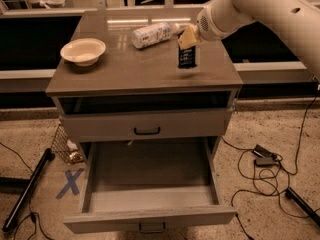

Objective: Pick rxbar blueberry from middle drawer and place on counter

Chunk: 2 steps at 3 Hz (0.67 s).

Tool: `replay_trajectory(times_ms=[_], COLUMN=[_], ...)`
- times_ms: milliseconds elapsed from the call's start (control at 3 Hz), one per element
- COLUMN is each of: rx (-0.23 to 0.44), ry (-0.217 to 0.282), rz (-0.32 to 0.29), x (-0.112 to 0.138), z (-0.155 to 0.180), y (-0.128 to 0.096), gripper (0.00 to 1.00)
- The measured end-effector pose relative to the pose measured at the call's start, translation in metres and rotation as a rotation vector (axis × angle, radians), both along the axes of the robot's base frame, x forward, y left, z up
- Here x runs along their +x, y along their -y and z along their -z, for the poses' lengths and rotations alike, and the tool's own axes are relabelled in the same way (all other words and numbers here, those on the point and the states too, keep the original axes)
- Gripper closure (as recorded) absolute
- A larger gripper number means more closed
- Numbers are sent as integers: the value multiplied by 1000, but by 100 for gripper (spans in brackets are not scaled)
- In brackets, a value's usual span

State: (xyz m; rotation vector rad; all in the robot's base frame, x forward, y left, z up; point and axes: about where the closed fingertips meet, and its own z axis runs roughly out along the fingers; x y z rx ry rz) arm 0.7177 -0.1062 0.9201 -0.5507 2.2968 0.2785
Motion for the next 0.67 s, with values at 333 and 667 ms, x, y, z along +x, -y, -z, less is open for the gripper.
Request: replay_trajectory(times_ms=[333,667], rx=[0,0], ry=[-3,-3], rz=[-3,-3], x=[0,0], z=[2,2], y=[-2,-2], gripper=[0,0])
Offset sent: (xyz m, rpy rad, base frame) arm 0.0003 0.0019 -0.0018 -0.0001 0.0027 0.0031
